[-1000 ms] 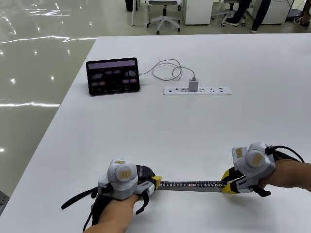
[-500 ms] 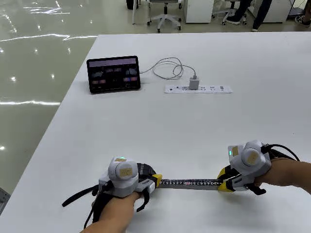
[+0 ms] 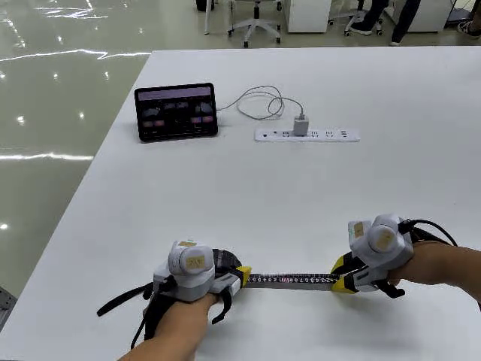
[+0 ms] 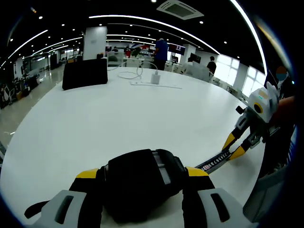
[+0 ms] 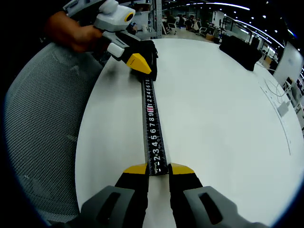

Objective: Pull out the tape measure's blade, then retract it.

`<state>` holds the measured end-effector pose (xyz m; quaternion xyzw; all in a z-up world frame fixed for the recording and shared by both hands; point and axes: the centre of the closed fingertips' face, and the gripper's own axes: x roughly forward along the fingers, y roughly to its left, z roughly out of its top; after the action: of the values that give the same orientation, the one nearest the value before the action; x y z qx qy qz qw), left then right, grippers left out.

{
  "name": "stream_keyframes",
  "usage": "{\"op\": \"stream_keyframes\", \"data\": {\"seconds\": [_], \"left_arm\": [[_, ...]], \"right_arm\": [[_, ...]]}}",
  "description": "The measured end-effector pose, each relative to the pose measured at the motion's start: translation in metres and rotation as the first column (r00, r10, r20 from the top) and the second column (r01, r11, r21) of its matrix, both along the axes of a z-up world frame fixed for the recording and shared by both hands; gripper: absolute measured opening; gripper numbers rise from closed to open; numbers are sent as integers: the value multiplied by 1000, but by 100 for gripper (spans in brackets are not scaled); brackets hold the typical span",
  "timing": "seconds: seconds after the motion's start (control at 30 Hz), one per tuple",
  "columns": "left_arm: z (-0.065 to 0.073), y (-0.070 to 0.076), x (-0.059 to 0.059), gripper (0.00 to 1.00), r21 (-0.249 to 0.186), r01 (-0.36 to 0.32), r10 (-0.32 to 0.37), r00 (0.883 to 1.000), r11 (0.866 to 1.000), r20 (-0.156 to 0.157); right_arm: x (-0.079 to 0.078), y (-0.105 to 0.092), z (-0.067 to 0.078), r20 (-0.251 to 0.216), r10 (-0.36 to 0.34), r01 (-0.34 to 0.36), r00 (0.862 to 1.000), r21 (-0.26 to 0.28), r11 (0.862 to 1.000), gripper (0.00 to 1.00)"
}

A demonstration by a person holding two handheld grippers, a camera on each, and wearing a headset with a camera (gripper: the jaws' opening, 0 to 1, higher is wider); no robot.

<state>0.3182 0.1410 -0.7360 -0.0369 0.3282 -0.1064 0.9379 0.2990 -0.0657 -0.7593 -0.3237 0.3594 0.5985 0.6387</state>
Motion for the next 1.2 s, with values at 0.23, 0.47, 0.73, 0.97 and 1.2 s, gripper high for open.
{"op": "stream_keyframes", "data": {"seconds": [0.23,0.47,0.73,0.97,1.2], "left_arm": [[0,0,0,65,-1,1,-1,1000,1000,0],[0,0,0,64,-1,1,-1,1000,1000,0],[1,0,0,64,-5,2,-2,1000,1000,-1],[1,-1,-1,64,-5,4,-4,1000,1000,-2],[1,0,0,65,-5,5,-5,1000,1000,-2]], "right_arm": [[-1,4,0,3,0,0,1000,5,1000,12],[-1,10,1,-1,-6,6,1000,15,1000,12],[-1,17,1,0,-7,7,1000,24,1000,12],[0,22,1,0,-11,11,1000,36,999,12],[1,28,2,-6,-20,20,1000,50,999,12]]}}
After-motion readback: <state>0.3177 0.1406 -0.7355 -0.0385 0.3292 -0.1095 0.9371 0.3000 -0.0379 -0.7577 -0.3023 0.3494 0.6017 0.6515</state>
